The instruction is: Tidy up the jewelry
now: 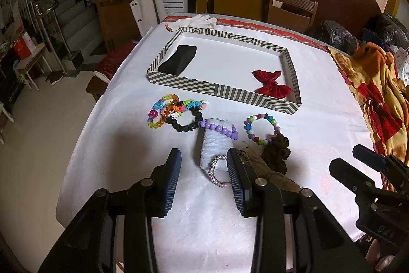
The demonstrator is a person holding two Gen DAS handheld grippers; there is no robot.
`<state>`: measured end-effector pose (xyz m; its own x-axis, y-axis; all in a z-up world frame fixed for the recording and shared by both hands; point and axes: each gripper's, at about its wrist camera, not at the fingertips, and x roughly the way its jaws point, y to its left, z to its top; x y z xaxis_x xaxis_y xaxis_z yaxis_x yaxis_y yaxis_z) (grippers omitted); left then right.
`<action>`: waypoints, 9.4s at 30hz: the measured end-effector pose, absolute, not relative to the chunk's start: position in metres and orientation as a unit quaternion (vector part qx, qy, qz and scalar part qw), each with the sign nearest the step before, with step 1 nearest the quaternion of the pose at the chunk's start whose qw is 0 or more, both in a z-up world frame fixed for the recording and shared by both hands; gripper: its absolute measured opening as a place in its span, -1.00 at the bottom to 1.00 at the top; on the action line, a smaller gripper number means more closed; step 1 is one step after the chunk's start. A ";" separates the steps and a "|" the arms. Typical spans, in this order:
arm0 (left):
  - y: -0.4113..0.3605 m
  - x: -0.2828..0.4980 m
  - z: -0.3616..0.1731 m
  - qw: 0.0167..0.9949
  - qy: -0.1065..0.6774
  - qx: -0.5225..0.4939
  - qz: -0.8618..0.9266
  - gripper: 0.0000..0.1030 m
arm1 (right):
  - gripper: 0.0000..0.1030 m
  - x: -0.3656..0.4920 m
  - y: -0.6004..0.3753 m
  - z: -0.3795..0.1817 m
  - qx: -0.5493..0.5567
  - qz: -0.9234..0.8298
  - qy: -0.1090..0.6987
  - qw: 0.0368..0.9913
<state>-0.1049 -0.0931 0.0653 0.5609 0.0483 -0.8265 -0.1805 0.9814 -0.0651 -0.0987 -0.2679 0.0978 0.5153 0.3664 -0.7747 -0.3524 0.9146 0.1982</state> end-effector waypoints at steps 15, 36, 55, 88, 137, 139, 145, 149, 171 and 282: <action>-0.093 -0.104 0.059 0.878 0.470 -0.073 0.063 -0.15 | 0.41 -0.097 -0.267 0.093 0.009 0.204 0.458 0.865; -0.063 -0.109 0.044 0.862 0.491 -0.112 0.057 -0.15 | 0.42 -0.097 -0.280 0.054 0.025 0.212 0.503 0.837; -0.077 -0.090 -0.020 0.817 0.554 -0.158 -0.032 -0.15 | 0.41 -0.084 -0.257 0.005 0.030 0.249 0.535 0.807; -0.065 -0.045 0.043 0.854 0.496 -0.154 -0.029 -0.73 | -0.84 -0.053 -0.273 0.089 0.060 0.280 0.426 0.858; -0.044 0.123 0.017 0.844 0.525 -0.109 0.009 -0.73 | -0.84 0.124 -0.218 0.074 0.074 0.240 0.455 0.854; -0.039 0.132 0.006 0.838 0.533 -0.113 0.014 -0.73 | -0.84 0.138 -0.211 0.066 0.077 0.240 0.461 0.851; -0.030 0.150 -0.021 0.825 0.553 -0.115 0.024 -0.73 | -0.84 0.169 -0.187 0.036 0.076 0.240 0.487 0.836; -0.029 0.154 -0.030 0.819 0.562 -0.110 0.025 -0.73 | -0.84 0.177 -0.178 0.014 0.076 0.238 0.505 0.826; -0.033 0.115 -0.002 0.841 0.532 -0.089 0.043 -0.08 | -0.04 0.128 -0.210 0.043 0.102 0.233 0.486 0.836; -0.083 -0.077 0.049 0.873 0.480 -0.065 0.048 -0.08 | 0.35 -0.072 -0.243 0.094 0.010 0.224 0.444 0.867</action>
<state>-0.0774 -0.0829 0.0491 0.5338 0.0214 -0.8454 -0.1457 0.9871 -0.0670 -0.0719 -0.2434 0.0937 0.5052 0.3966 -0.7665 -0.3790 0.8999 0.2158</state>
